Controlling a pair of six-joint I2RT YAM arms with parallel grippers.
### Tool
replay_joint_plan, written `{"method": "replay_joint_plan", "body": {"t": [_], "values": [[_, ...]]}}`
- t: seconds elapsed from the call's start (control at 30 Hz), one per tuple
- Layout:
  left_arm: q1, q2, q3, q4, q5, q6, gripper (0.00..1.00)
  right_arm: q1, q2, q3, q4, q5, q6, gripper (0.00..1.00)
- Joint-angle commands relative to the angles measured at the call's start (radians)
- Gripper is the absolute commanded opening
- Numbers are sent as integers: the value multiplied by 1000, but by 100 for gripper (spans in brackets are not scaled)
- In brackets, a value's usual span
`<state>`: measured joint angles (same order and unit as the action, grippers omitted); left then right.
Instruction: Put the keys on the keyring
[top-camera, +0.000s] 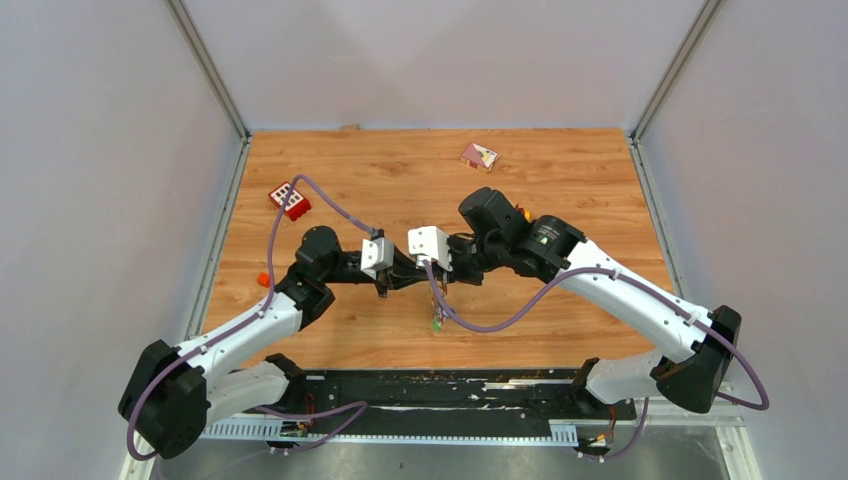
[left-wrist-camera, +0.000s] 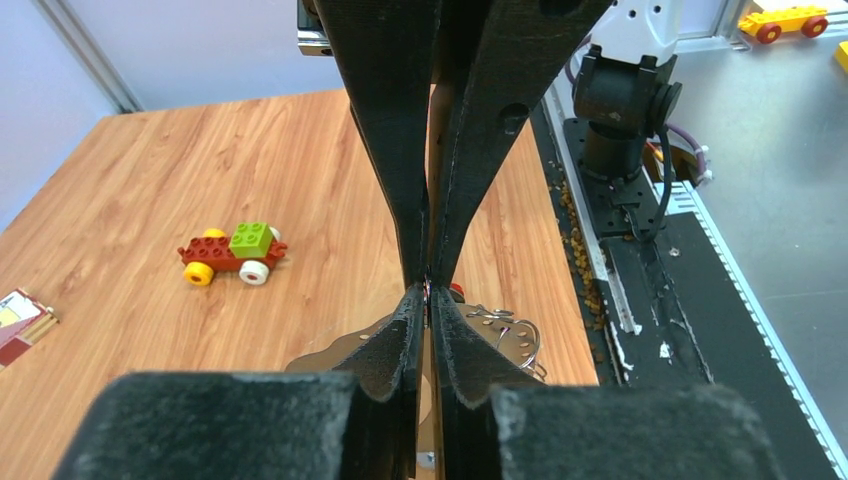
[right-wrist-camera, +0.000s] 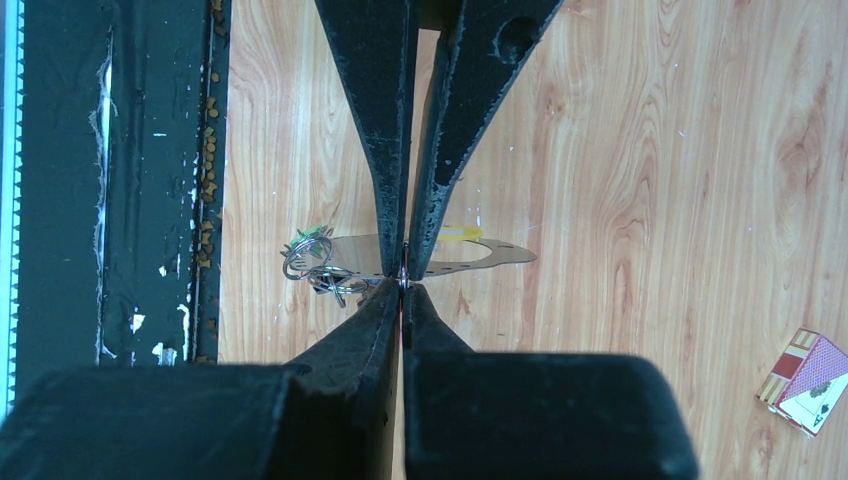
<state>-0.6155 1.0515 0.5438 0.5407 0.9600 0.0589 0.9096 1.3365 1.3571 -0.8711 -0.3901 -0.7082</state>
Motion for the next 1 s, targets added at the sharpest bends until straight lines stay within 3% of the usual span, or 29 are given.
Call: {"method": "replay_joint_plan", "body": {"t": [0.0, 0.1, 0.27, 0.5, 0.6, 0.97], "values": [[-6, 2, 29, -3, 9, 15, 8, 8, -22, 38, 62, -3, 15, 0], [-7, 0, 27, -8, 11, 19, 0, 9, -22, 40, 63, -3, 18, 0], [-5, -5, 17, 16, 15, -8, 0, 9, -39, 16, 90, 16, 20, 3], [22, -17, -52, 317, 1, -229, 0, -25, -133, -87, 157, -11, 44, 35], [28, -14, -78, 461, 7, -303, 0, -67, -181, -147, 210, -83, 59, 42], [29, 5, -99, 540, 6, -349, 0, -94, -183, -176, 275, -278, 58, 42]]}}
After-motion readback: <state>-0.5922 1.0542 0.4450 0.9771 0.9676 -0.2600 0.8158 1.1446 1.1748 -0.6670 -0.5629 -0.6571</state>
